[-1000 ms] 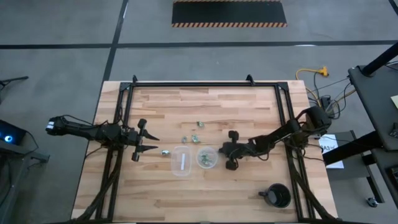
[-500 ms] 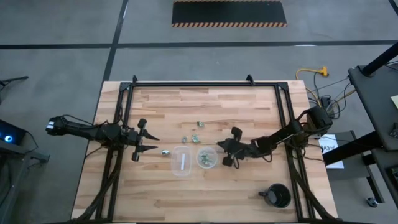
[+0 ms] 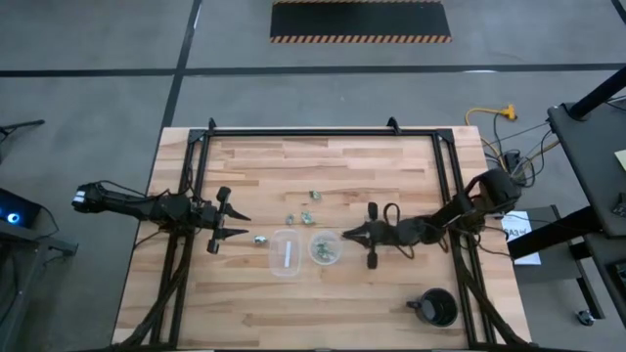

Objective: Pick and place items into bin
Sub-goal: Put the stevia packet into the right transparent bin

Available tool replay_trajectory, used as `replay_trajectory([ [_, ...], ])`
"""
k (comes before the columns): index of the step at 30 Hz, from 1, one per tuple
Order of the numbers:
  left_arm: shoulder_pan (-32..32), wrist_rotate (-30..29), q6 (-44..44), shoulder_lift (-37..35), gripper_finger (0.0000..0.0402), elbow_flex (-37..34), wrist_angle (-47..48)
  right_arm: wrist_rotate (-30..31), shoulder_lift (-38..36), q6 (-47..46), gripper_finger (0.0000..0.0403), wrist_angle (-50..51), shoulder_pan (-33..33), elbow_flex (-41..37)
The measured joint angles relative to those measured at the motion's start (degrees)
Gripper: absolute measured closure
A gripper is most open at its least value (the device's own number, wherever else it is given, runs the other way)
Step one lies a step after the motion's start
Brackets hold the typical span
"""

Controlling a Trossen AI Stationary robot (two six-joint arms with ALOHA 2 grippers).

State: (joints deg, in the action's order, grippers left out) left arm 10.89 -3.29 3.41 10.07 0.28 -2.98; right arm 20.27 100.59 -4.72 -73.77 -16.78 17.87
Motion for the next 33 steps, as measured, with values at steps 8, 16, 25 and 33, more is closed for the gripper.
replay_trajectory([
  [8, 0.0, 0.0, 0.0, 0.0, 0.0267, 0.0, 0.0, -5.0, 7.8, -0.3, 0.0394, -15.0, 0.7, -0.4],
  [16, 0.0, 0.0, 0.0, 0.0, 0.0267, 0.0, 0.0, -10.5, 11.8, -2.7, 0.0394, -16.1, 2.7, 2.8],
  [25, 0.0, 0.0, 0.0, 0.1, 0.0267, 0.0, 0.1, -15.8, 16.4, -4.2, 0.0394, -16.1, 3.7, 8.7],
  [33, 0.0, 0.0, 0.0, -0.1, 0.0267, 0.0, 0.0, -15.9, 15.8, -4.3, 0.0391, -16.2, 5.2, 7.6],
])
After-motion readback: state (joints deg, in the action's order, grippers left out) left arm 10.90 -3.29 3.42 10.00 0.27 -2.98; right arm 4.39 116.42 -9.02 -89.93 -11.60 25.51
